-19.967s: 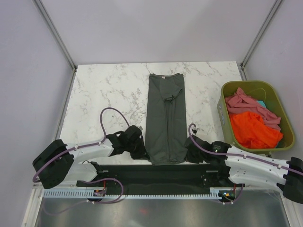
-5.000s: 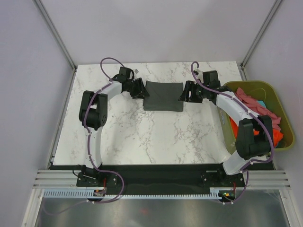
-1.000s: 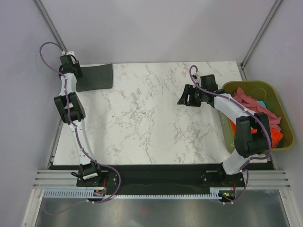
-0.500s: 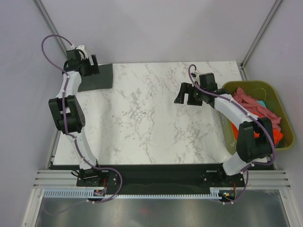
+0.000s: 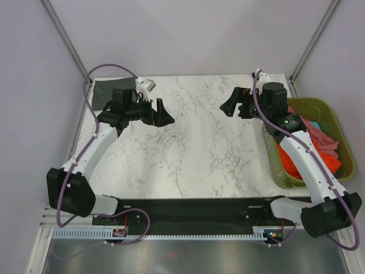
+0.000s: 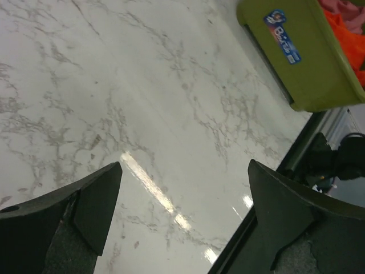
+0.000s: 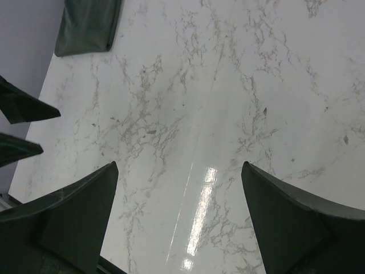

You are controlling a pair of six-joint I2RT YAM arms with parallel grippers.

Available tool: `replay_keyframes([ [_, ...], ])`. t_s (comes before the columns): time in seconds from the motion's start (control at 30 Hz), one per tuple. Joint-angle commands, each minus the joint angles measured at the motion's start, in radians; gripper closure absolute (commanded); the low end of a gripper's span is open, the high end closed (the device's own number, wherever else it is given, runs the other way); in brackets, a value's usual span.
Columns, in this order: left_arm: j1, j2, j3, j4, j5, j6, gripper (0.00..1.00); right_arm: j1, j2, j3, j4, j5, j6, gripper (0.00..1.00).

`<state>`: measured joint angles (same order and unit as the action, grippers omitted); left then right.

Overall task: Fold and stack the t-shirts
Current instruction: Reset both grippers

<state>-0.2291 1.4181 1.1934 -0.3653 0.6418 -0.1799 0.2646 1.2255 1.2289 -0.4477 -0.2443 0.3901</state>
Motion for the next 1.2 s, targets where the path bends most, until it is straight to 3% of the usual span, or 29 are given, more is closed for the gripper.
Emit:
replay_keyframes([
  [0.0, -0.021, -0.178, -0.050, 0.025, 0.068, -0.046, 0.00, -0.002, -0.062, -0.025, -0.031, 0.042, 0.010, 0.02],
  [0.37, -0.032, -0.427, -0.192, 0.097, 0.047, -0.049, 0.00, -0.002, -0.184, -0.120, 0.050, 0.065, 0.088, 0.02],
  [1.17, -0.032, -0.492, -0.252, 0.170, 0.076, -0.104, 0.00, -0.002, -0.250, -0.164, 0.083, 0.115, 0.121, 0.02],
])
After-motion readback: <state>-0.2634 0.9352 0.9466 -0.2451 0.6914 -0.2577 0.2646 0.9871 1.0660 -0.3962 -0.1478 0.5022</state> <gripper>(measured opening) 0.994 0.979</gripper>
